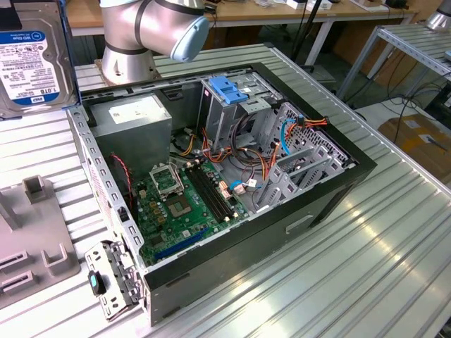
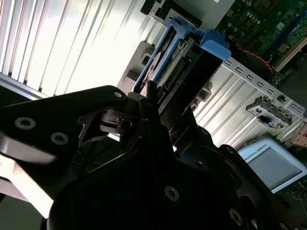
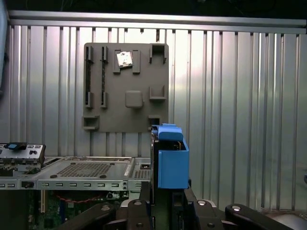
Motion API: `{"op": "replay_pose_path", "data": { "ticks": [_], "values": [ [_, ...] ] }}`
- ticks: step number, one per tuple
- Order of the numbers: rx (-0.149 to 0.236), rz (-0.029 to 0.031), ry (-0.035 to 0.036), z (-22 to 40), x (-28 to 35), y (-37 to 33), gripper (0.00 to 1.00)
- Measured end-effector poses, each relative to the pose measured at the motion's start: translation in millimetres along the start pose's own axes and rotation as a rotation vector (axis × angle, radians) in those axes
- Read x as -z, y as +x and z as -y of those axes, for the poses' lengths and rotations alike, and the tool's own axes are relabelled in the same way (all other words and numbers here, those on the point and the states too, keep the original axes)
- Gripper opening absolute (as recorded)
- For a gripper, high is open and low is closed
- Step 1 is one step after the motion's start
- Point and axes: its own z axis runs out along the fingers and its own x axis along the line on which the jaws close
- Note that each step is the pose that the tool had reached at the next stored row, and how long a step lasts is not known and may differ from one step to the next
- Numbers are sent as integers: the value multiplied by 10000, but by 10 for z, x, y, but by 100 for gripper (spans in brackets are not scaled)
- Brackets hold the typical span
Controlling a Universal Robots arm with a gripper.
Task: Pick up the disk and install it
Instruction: 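Pick up the disk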
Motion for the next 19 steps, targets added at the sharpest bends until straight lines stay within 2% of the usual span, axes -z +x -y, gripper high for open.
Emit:
{"op": "replay_pose_path", "data": {
  "ticks": [19],
  "values": [
    [0, 1, 1, 41, 0, 1, 35]
  ]
}}
